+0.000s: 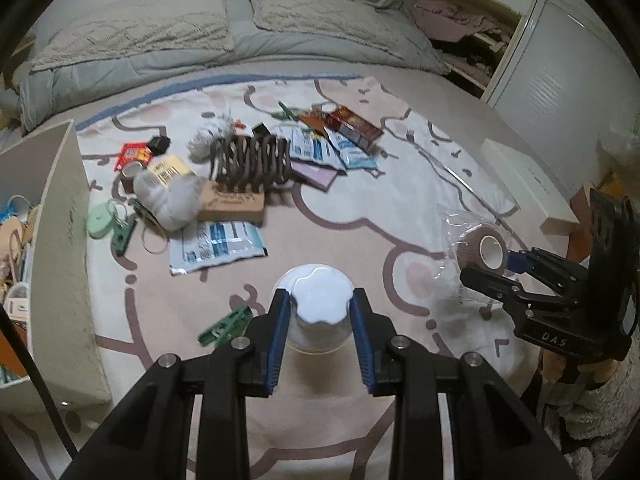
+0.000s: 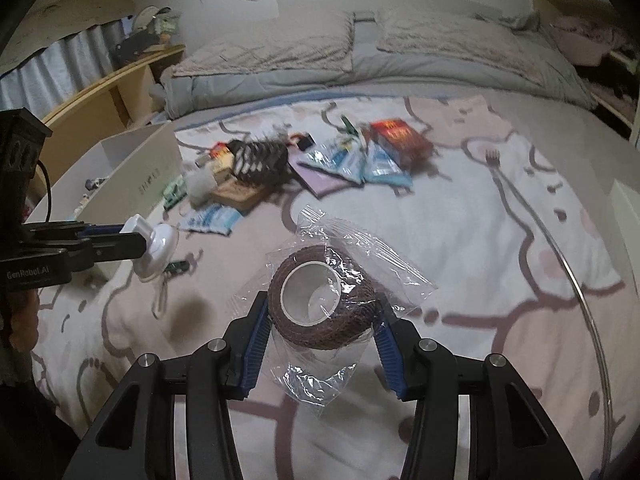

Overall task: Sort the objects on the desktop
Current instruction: 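Carry the white cap and tape roll in both tools to the white box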

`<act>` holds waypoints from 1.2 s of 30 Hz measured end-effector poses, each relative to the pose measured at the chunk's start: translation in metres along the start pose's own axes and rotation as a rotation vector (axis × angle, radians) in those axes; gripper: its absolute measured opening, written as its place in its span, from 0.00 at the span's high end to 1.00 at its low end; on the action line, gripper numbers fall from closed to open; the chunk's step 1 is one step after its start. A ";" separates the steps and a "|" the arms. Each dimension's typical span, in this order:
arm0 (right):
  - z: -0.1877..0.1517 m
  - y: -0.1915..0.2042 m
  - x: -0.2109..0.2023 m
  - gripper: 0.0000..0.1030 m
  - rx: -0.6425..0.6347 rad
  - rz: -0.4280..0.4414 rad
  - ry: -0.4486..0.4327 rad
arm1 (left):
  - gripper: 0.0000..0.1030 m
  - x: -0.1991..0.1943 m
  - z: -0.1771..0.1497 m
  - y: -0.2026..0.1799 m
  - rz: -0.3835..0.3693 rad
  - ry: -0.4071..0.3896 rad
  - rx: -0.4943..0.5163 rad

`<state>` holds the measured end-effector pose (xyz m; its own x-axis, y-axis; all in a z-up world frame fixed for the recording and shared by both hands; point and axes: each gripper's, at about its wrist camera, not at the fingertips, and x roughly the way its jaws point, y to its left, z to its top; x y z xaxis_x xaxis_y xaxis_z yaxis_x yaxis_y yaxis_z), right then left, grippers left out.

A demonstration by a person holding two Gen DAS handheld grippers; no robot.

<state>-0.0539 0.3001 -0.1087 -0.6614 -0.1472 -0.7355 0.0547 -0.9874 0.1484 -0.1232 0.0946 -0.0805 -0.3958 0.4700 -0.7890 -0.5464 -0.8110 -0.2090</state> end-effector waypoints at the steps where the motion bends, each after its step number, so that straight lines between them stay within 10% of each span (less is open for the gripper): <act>1: 0.004 0.003 -0.001 0.51 -0.006 0.003 -0.009 | 0.70 -0.003 0.002 0.001 0.001 -0.010 -0.001; 36: 0.135 0.160 -0.008 0.51 -0.216 0.210 -0.226 | 0.70 -0.161 0.037 0.139 0.289 -0.442 -0.255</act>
<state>-0.1405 0.1508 0.0105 -0.7659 -0.3547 -0.5363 0.3472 -0.9302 0.1194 -0.1622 -0.0806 0.0385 -0.8025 0.2734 -0.5303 -0.1974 -0.9604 -0.1965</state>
